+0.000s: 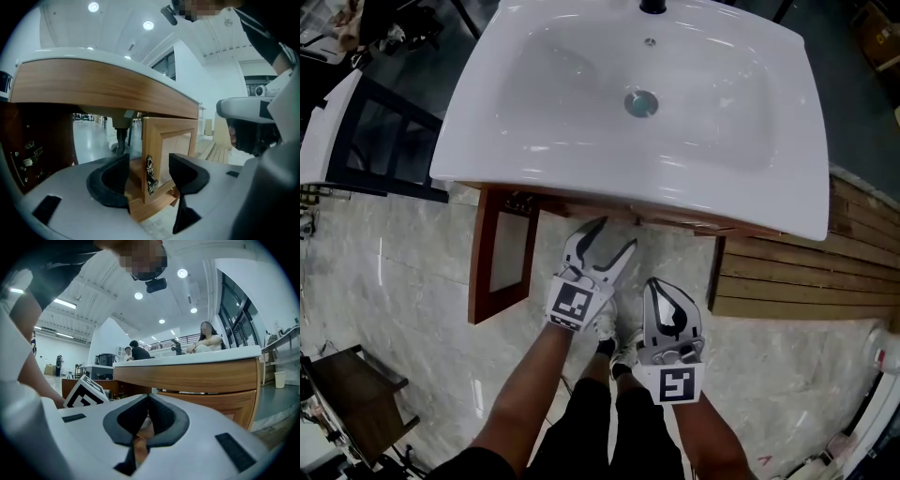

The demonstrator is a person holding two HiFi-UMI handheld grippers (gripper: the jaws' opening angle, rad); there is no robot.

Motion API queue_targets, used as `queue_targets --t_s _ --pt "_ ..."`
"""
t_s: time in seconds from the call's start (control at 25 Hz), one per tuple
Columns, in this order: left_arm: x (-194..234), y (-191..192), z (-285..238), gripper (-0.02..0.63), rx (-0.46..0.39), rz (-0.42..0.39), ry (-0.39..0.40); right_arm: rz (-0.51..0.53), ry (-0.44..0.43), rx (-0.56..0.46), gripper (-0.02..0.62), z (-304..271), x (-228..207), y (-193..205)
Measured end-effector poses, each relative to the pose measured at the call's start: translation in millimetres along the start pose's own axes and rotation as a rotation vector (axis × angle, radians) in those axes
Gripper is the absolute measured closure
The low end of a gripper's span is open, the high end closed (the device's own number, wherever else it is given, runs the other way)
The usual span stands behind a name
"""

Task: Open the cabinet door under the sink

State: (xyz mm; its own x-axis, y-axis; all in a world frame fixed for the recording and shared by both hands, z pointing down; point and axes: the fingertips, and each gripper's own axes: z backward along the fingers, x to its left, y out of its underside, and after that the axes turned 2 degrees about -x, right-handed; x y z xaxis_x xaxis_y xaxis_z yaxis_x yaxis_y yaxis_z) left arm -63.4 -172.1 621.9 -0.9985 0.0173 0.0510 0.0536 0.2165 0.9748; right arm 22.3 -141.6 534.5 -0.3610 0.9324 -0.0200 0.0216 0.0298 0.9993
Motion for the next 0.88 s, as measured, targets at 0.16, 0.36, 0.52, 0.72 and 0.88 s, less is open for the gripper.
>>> queue_targets --t_s 0.16,0.36,0.52,0.72,0.88 --pt "-1.9 1.1 -19.9 0.317 0.003 0.007 0.097 -0.001 0.022 0.016 0.571 -3.6 -4.9 5.0" --pt "-6.9 -3.9 -38.8 0.29 0.004 -0.004 0.189 0.004 0.046 0.041 0.571 -6.5 -13.3 12.3" --pt "-9.7 -7.1 -48.5 0.29 0.008 -0.008 0.221 0.002 0.074 0.032 0.571 -10.0 -20.3 8.2" --pt "-11.2 -9.7 -60.1 0.291 0.008 -0.017 0.236 -0.002 0.113 0.022 0.571 -18.3 -30.1 3.9" --pt "-1.0 -15.1 -64.5 0.293 -0.019 0.008 0.222 -0.003 0.147 0.028 0.571 -25.0 -35.0 3.4"
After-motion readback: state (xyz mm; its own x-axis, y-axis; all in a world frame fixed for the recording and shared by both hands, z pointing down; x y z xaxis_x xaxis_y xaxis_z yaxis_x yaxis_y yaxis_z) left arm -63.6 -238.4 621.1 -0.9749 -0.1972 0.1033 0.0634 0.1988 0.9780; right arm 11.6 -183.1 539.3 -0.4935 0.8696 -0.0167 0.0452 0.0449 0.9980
